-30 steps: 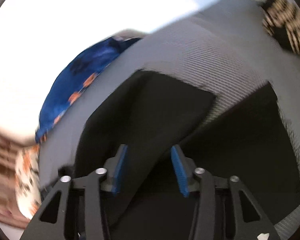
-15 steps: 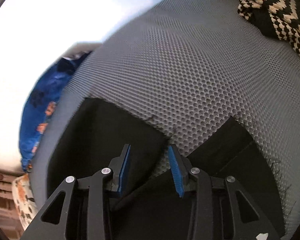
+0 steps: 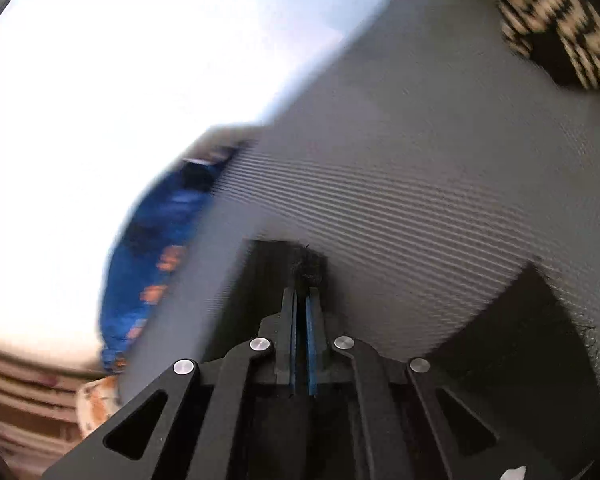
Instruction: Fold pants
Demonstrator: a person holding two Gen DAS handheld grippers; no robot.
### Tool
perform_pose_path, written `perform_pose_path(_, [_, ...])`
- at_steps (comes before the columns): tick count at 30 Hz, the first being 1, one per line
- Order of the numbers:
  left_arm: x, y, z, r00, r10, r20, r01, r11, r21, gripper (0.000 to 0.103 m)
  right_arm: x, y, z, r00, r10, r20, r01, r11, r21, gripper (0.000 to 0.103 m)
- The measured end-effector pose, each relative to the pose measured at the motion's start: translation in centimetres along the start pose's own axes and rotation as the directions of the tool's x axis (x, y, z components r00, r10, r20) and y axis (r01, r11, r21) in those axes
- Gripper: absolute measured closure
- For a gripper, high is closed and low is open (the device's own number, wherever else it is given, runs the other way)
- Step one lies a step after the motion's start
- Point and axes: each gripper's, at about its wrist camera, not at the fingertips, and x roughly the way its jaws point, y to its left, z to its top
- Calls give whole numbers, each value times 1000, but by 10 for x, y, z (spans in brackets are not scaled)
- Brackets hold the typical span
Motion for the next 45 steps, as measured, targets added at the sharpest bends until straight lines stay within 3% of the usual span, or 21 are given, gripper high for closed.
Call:
perform_pose_path(8, [-8,-10,7,998,59,36,-60,998,13,87,-44,106,-4,988,151,37,-144,977,-160,98])
perform_pose_path(14, [-24,-11,11,994,73,86,-75,997,25,87,-89,124,-11,979,181,96,-160,967,-199,98])
perform_pose_path(19, [-20,-17,9,994,81,74,-86,994,74,87,-153,71,-32,968,148,201,-120,982,-145,99])
perform_pose_path(21, [-11,-19,5,995,92,44,-96,990,103,87,-168,41,-42,966,103,235,-82,992,-99,99])
perform_pose_path(23, [-2,-20,0,995,95,10,-95,988,122,87,-181,-14,-59,965,13,263,-14,1000,1,100])
perform_pose_path(26, [2,-23,-5,994,111,10,-111,982,154,87,-180,-93,-83,965,-117,235,81,984,158,102])
perform_pose_path(30, [2,-25,-6,993,119,1,-118,980,158,87,-151,-173,-114,980,-160,119,118,946,301,101])
perform_pose_path(35, [2,-28,-7,990,141,-1,-139,976,169,87,-141,-182,-135,988,-98,123,58,955,290,98])
perform_pose_path(39, [3,-28,-6,989,146,0,-144,977,156,87,-137,-172,-132,988,-116,98,89,964,249,78])
perform_pose_path(45, [2,-29,-6,988,152,-3,-150,977,148,87,-113,-182,-133,986,-156,53,136,952,275,80])
